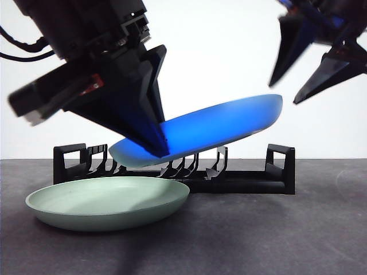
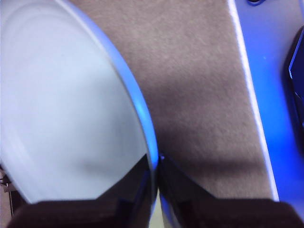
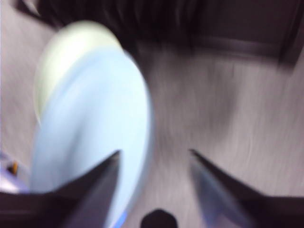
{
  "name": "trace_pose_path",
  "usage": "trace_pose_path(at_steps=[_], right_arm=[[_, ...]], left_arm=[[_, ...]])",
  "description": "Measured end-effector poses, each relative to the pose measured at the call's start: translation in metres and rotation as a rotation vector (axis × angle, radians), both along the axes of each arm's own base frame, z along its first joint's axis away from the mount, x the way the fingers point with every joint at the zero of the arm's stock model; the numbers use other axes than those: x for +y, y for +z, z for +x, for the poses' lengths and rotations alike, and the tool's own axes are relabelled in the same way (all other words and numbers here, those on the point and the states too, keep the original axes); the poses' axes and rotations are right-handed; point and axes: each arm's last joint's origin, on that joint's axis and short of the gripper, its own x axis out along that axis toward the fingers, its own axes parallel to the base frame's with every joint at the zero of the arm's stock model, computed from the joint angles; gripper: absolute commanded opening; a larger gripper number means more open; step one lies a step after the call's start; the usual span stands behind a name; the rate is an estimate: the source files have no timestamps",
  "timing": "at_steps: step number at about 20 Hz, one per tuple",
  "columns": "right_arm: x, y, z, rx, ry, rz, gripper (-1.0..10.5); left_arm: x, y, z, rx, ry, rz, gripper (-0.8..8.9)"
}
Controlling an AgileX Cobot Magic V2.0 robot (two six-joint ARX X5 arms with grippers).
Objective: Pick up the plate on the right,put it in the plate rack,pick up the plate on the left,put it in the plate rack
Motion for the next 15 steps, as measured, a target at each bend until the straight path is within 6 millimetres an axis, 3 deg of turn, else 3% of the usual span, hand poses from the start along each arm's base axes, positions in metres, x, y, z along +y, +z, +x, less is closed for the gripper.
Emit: trace_pose_path(at_steps=[5, 8, 11, 15], right_arm=[[-0.013, 0.052, -0.016, -0.352, -0.094, 0.067, 4.4], [-0.021, 0.073, -0.030, -0.506, -0.188, 0.040, 4.4], [-0.025, 0.081, -0.036, -0.554, -0.229, 0.027, 4.4], [-0.025, 0.080, -0.036, -0.553, -0.230, 0.026, 4.4]], left_arm=[[-0.007, 0.014, 0.010, -0.088, 0.209, -0.217, -0.08], [0.002, 0.039, 0.019, -0.084, 0.345, -0.471, -0.09], [0.024, 0.057, 0.038, -0.025, 0.430, -0.655, -0.09], [0.059, 0.067, 0.079, 0.163, 0.463, -0.908, -0.09]])
